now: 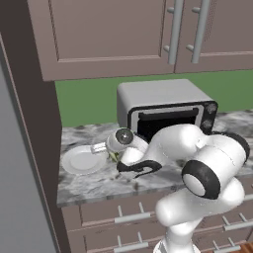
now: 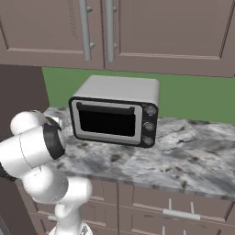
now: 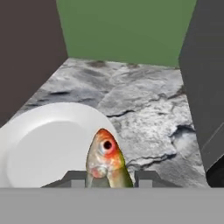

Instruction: Place the fish on the bottom rack of the oven, and slide the tray back inside. Close the oven door.

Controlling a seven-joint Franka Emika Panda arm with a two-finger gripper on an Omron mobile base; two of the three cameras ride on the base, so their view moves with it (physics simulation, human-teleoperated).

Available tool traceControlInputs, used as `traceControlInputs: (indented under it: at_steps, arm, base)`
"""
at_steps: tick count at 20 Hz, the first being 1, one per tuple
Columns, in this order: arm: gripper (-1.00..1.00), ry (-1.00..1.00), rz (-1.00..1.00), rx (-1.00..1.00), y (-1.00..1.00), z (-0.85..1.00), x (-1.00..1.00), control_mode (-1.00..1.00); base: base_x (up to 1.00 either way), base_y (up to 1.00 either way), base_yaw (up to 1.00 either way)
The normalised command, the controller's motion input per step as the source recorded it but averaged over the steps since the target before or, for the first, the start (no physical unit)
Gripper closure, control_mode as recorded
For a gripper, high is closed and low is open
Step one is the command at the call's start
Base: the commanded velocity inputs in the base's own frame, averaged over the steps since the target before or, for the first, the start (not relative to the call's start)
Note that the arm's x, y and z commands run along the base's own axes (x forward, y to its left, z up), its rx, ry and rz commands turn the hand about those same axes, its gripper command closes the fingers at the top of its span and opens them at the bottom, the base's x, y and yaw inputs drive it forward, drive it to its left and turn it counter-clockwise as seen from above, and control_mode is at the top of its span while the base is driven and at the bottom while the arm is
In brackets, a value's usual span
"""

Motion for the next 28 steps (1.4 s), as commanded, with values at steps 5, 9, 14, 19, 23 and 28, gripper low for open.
traceControlInputs:
  at_steps: [5, 9, 14, 19, 23, 28]
  arm:
    - [1.0, -0.01, 0.0, 0.24, -0.68, 1.0, -0.32, -1.0]
    - [1.0, 0.0, 0.0, 0.22, -0.61, 1.0, -0.02, -1.0]
    - [1.0, 0.01, 0.0, 0.17, -0.56, 1.0, -0.07, -1.0]
    - [1.0, 0.13, 0.0, 0.06, -0.65, 0.88, -0.45, -1.0]
    - [1.0, 0.17, 0.01, 0.0, -0.62, 0.53, -0.45, -1.0]
    - [1.0, 0.02, 0.01, -0.12, -0.61, 0.55, -0.55, -1.0]
  base:
    - [0.0, 0.0, 0.0]
    - [0.0, 0.0, 0.0]
    - [0.0, 0.0, 0.0]
    - [0.0, 0.0, 0.0]
    - [0.0, 0.0, 0.0]
    - [0.0, 0.0, 0.0]
